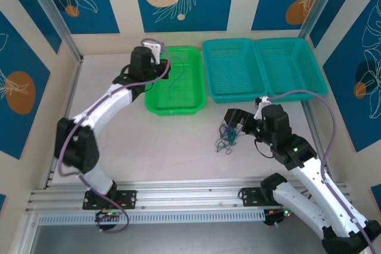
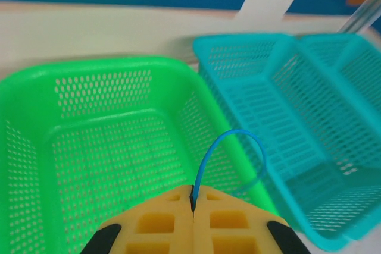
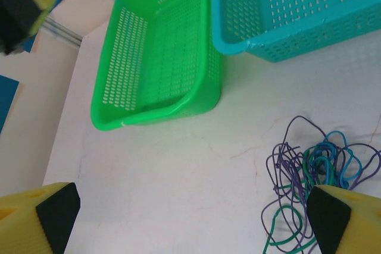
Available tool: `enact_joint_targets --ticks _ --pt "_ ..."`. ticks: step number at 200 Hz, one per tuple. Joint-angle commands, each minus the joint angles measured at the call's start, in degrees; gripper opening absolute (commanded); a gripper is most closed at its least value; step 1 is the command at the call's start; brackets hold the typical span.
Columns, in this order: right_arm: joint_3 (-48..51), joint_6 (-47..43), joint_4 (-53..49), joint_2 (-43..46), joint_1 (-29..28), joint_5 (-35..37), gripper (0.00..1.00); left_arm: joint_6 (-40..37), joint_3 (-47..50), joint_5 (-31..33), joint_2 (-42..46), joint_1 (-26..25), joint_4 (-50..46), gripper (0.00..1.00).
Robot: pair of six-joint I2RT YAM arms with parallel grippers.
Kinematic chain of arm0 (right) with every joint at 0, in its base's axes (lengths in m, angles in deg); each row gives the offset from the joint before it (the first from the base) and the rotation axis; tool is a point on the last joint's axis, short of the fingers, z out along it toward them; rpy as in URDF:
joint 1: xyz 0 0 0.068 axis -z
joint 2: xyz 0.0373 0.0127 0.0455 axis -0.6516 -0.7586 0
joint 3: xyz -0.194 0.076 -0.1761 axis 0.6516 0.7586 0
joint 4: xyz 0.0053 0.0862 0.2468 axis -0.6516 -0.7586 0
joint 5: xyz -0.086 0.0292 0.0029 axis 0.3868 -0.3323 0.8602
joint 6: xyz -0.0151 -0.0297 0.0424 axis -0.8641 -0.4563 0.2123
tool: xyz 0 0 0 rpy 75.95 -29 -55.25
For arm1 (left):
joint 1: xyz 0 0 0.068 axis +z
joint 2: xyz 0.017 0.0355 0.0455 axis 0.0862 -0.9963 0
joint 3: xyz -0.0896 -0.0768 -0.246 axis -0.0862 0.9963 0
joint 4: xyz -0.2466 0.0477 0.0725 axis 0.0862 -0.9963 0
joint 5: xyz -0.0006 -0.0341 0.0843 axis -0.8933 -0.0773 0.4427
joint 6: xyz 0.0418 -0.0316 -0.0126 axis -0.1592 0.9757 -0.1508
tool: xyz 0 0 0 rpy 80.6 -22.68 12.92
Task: Untangle the cables
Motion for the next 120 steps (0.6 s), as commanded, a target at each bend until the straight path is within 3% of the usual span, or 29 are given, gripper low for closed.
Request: enact_joint_targets --ticks 1,16,32,44,76,120 --pt "0.4 1.2 -3.1 0.9 -0.3 -1.4 1.0 -1.2 -4.7 2.0 -5.5 0.7 -0.2 0.0" --pt "1.0 1.8 -3.9 0.9 -0.3 -1.4 1.0 -0.9 -6.3 3.1 -8.5 0.9 -0.4 0.01" --pt "1.7 2.1 -4.0 0.8 -0.3 -1.7 1.0 -0.5 -6.7 3.2 -10.0 0.8 -0.6 0.48" --pt "2.2 2.2 -3.8 0.7 -0.1 -1.7 0.99 -0.1 -6.1 3.0 -9.6 0.9 -0.8 0.63" --pt "3.3 3.0 -4.0 -0.6 1.0 0.4 1.0 1.4 0.0 1.5 -1.9 0.8 1.2 0.8" --pt "3.6 0.8 -3.1 -9.6 5.0 -1.1 1.0 5.8 13.2 -5.1 16.6 -0.9 4.3 0.8"
